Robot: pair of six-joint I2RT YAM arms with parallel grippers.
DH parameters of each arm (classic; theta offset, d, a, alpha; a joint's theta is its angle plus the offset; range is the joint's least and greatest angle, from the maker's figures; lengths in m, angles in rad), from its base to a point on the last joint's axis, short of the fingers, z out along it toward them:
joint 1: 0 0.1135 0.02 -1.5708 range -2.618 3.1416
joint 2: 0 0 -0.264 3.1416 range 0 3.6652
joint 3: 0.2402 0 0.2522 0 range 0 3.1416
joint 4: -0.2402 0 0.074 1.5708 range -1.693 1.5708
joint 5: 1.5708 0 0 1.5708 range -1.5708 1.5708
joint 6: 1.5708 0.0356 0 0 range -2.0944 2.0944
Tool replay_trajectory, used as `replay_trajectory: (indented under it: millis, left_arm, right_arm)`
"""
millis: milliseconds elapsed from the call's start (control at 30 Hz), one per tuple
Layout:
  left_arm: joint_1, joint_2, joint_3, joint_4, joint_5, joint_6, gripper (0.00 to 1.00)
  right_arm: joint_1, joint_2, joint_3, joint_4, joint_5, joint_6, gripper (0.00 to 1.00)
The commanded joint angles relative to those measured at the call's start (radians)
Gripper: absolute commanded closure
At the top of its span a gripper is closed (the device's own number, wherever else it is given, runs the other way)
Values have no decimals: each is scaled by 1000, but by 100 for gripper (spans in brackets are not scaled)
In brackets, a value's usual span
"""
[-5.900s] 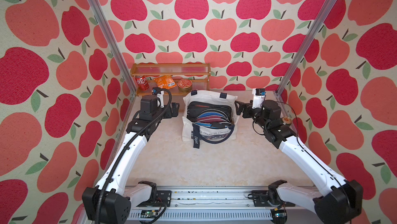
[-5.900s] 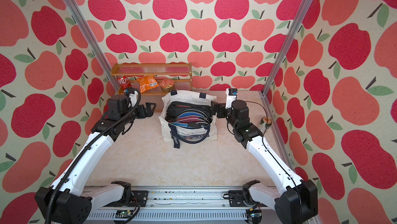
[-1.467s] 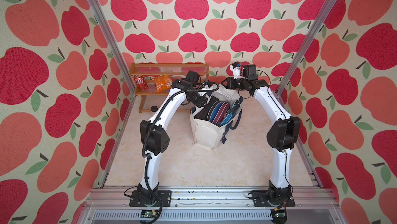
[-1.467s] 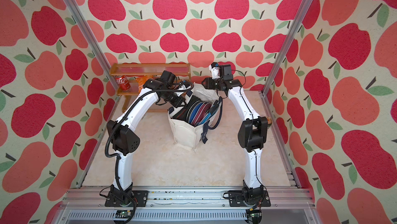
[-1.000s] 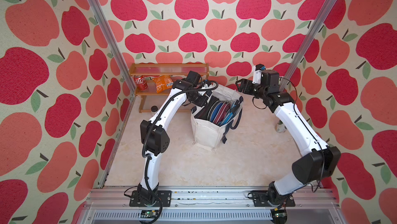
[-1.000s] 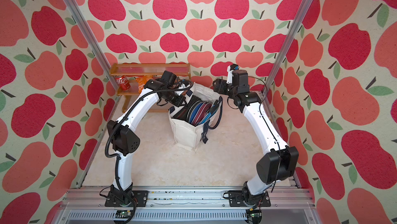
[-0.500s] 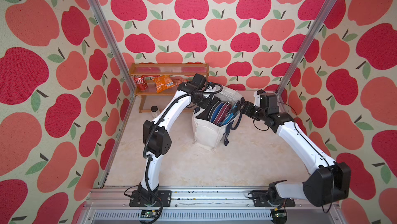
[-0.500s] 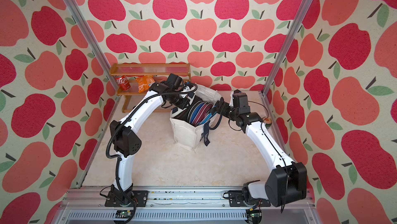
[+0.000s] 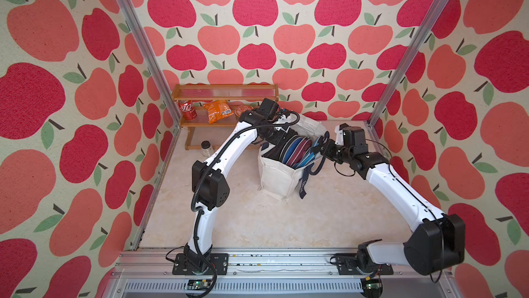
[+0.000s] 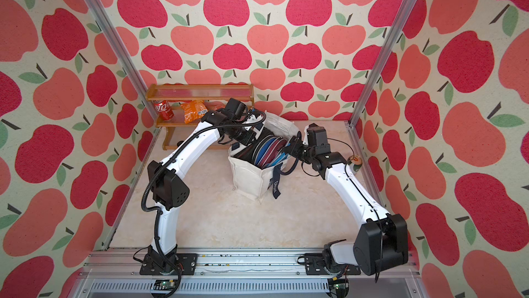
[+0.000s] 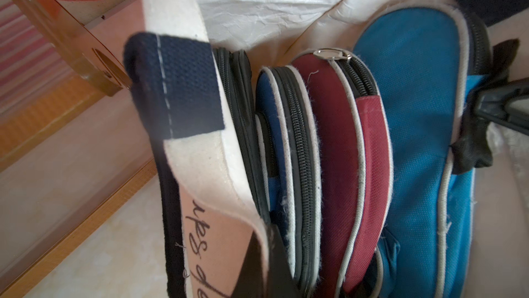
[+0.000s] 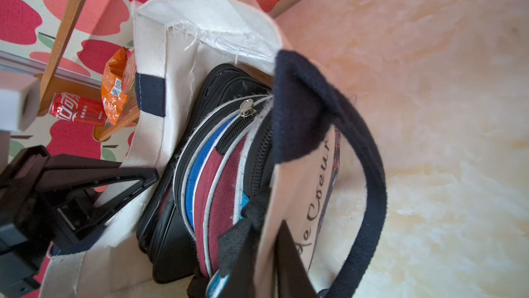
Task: Remove the ping pong set from the canvas bag
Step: Move the canvas bag to the center of the board.
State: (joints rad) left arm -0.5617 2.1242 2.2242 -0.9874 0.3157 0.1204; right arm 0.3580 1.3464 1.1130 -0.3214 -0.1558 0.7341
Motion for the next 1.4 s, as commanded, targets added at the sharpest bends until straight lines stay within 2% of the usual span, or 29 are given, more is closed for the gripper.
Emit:
replay_trajectory:
  millis: [0, 67, 167, 200, 300, 767, 1000, 1233, 1300, 1367]
  left_arm:
    - [-23, 2, 26, 4, 3, -15, 98]
    - [-23, 10, 44, -11, -26, -1, 82]
    - [-21, 25, 72, -38, -66, 21, 49]
    - [-17, 30, 84, -46, -72, 27, 44]
    - [-8, 43, 110, -58, -79, 30, 37]
    - [36, 167, 292, -147, -166, 40, 25]
    - [54, 217, 359, -130, -167, 25, 25]
    - [45, 254, 387, -141, -127, -5, 35]
    - [40, 264, 390, -154, -128, -13, 53]
    - [34, 270, 390, -163, -130, -24, 84]
  right_arm:
    - [6, -22, -20, -15, -13, -17, 99]
    - [6, -28, -8, -30, -4, -33, 100]
    - [6, -36, 11, -53, 4, -60, 100]
    - [6, -39, 17, -60, 5, -67, 100]
    - [4, -45, 30, -79, 9, -88, 100]
    - [3, -73, 30, -99, -20, -122, 100]
    - [2, -78, 30, -96, -35, -127, 100]
    - [2, -90, 34, -99, -34, -133, 100]
    - [2, -93, 34, -97, -34, -133, 100]
    - [4, -93, 42, -100, -39, -133, 100]
